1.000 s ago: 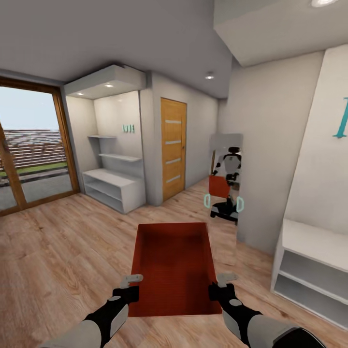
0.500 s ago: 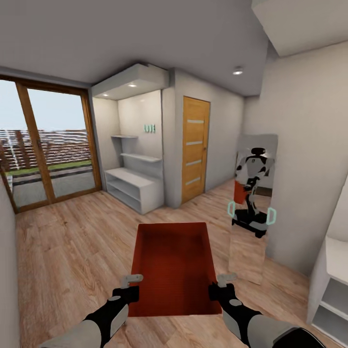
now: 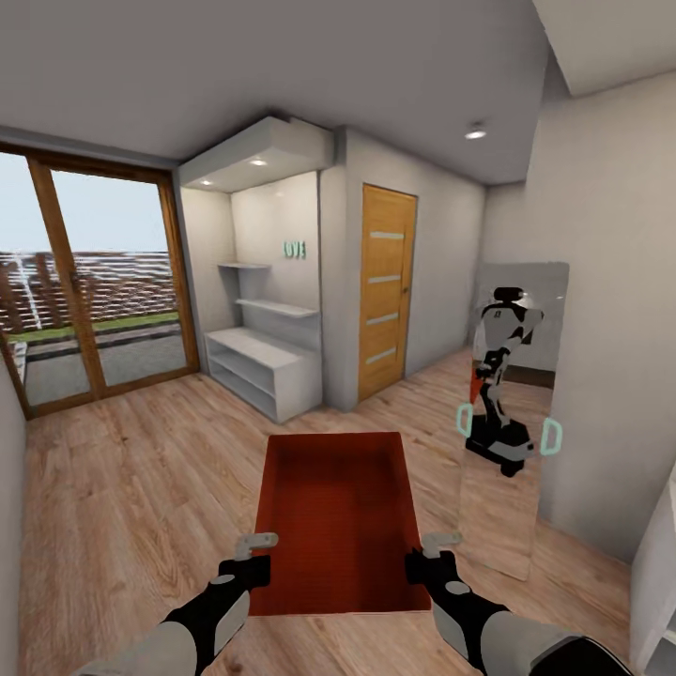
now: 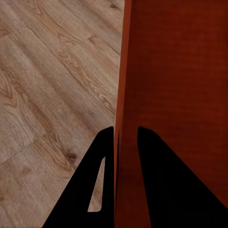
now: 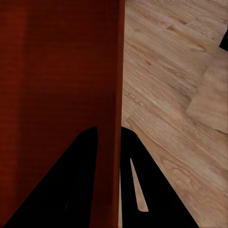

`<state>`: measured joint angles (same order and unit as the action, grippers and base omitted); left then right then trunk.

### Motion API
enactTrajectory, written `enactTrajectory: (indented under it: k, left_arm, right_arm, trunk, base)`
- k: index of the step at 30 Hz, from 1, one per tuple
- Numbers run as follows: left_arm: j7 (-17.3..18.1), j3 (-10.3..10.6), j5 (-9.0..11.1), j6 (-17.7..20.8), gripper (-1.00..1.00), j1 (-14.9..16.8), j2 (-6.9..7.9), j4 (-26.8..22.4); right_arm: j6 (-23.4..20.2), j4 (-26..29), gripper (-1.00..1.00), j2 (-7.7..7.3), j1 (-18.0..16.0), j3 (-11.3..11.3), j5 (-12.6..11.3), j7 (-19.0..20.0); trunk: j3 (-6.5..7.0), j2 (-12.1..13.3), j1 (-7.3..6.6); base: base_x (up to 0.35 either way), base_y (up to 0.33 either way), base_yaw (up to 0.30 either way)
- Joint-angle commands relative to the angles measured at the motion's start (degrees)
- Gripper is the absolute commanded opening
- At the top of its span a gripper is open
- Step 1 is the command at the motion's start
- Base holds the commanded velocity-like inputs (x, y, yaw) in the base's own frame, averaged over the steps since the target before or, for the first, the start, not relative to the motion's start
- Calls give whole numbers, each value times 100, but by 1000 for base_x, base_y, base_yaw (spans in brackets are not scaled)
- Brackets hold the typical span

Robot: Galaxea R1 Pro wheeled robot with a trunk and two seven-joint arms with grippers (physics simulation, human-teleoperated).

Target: Move the two storage containers from the living room to the garage. In the garage, place one container on the floor and stack the other container on top of it (either order is fine).

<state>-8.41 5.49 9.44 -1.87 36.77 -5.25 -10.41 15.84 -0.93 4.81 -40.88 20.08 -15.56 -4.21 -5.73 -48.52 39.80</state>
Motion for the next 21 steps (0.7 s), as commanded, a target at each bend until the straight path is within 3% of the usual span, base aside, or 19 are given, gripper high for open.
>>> enactTrajectory:
  k: [1,21]
  left_arm:
    - [-64,81,5,-15,-100,3,200,-14]
    - [-64,75,5,-15,-100,5,200,-14]
  right_arm:
    - [24,-19,-100,-16,-8,-188,-88,-18]
    - [25,-17,-100,-16,-8,-188,-86,-18]
  trunk:
    - [-9,-7,4]
    - [-9,-7,4]
  base:
    - [322,0,0]
    - [322,0,0]
